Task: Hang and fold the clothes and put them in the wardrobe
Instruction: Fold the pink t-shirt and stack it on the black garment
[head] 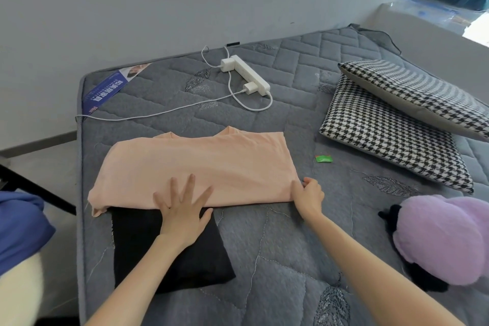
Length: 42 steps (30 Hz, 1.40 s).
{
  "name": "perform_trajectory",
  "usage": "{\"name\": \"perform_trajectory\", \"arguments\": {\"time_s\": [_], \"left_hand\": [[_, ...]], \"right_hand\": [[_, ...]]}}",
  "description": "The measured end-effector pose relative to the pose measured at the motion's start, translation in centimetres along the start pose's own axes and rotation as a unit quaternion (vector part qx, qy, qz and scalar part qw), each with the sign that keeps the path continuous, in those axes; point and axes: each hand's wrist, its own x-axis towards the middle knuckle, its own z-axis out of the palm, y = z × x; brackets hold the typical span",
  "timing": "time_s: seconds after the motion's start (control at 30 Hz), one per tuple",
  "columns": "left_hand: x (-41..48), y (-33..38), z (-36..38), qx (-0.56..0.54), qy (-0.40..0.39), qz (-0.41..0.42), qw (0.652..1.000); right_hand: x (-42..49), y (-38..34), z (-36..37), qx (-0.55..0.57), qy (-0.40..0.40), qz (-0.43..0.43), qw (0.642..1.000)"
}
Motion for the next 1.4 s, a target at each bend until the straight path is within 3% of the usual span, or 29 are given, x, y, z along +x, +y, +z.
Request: {"name": "perform_trajectory", "arguments": {"time_s": [0.13,0.37,0.47,0.67,0.77,0.87,1.07,1.23,1.4], "left_hand": [[0.4,-0.4,0.4,0.001,0.003,0.000,1.000],[0.7,-0.4,1.2,-0.018,0.025,0.003,1.000],[0.5,-0.3,0.8,-0.011,0.020,0.002,1.000],[-0.5,-1.0,-0.6,-0.057,0.066,0.009,0.996],[-0.7,-1.3,-0.9,-0.039,0.055,0.024,0.997],[-0.3,-1.0,-1.5,-0.020,0.068,0.046,0.996],[0.5,-1.1,-2.3,-0.006,-0.014,0.069,0.998],[-0.4,-2.9,-2.8,-0.113,-0.025,0.132,0.984],[-1.7,-5.2,-3.8,-0.344,0.070,0.037,0.936]], "right_hand": [[1.9,-2.3,1.1,-0.040,-0.064,0.003,0.997],[4.1,-4.0,1.9,-0.073,-0.094,0.034,0.992],[3.7,-3.6,2.3,-0.011,-0.114,0.020,0.993],[2.6,-3.1,1.2,0.101,-0.073,-0.042,0.991],[2.8,-3.1,0.3,0.100,-0.049,-0.050,0.993],[2.8,-3.7,-0.1,0.067,-0.077,-0.037,0.994],[2.0,-8.7,0.0,0.054,-0.136,-0.080,0.986],[-0.9,-13.6,2.6,0.069,-0.186,-0.154,0.968],[-5.7,-15.4,7.7,0.086,-0.285,-0.213,0.930]]}}
